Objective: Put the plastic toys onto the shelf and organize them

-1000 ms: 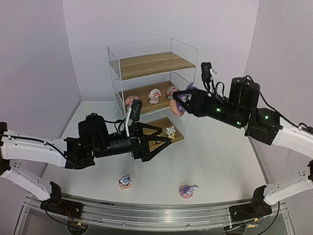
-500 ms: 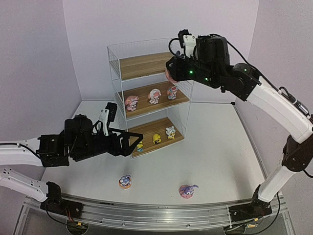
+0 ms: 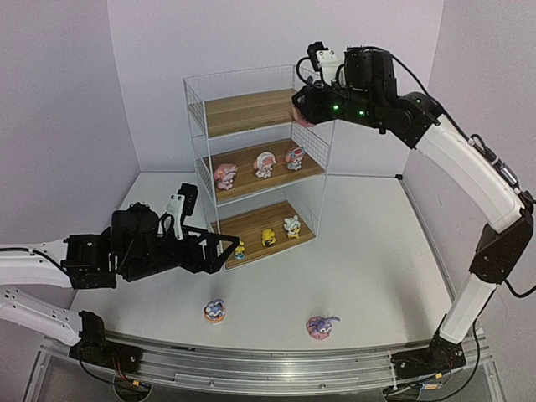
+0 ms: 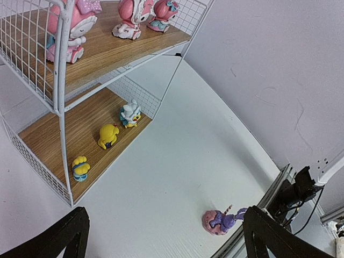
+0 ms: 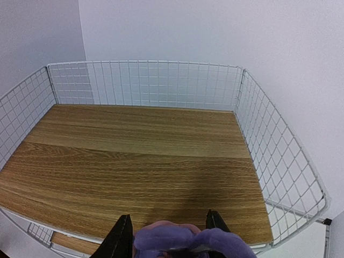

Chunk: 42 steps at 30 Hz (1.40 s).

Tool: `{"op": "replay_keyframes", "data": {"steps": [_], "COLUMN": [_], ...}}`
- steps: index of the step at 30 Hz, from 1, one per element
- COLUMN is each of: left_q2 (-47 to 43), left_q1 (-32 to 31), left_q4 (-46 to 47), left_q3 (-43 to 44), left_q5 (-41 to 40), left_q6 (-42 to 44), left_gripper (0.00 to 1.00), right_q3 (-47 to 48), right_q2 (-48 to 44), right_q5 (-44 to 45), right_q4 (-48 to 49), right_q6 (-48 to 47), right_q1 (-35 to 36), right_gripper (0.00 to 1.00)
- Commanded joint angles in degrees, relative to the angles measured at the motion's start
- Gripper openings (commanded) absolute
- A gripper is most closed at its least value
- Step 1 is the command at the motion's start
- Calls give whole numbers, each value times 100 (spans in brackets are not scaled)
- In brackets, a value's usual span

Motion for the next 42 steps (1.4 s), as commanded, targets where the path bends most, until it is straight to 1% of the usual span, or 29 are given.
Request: {"op": "replay_keyframes", "data": {"steps": [1, 3, 5, 8, 16, 17, 21, 25, 29, 35, 42], "left_q2": [34, 44, 63, 70, 32, 27, -22, -79, -99, -98, -160], "left_q1": [14, 14, 14, 17, 17, 16, 13, 18, 14, 13, 15], "left_q4": [293, 364, 390, 412, 412, 411, 412, 410, 571, 569, 609], "left_q3": [-35, -70, -88, -114, -210, -222, -271, -302, -325, -344, -416], "left_q5": [12, 25, 33, 35, 37, 37, 29, 20, 4, -11, -9], "left_q6": [70, 96, 103, 116, 38, 19, -17, -47, -67, -86, -130], "left_gripper": [100, 100, 100, 100, 100, 100, 100, 100, 100, 100, 100], "right_q3": [518, 603, 708, 856, 1242, 1256, 1285, 1297, 1329, 1408, 1479], "right_q2": [199, 274, 370, 526, 842, 859, 957, 1047, 1130, 1255, 1320], "right_q5": [-770, -883, -1020, -1232, -969, -967, -910, -812, -906, -954, -1026], "right_q4": [21, 5, -6, -43, -92, -92, -101, -129, -128, -129, -112], "right_q6": [-142, -171, -194, -248, -352, -379, -417, -412, -453, -445, -451], "right_q1": [-188, -246, -305, -358, -419, -427, -453, -487, -520, -543, -552], "right_gripper": [0, 1, 4, 16, 27, 27, 36, 40, 47, 50, 46]}}
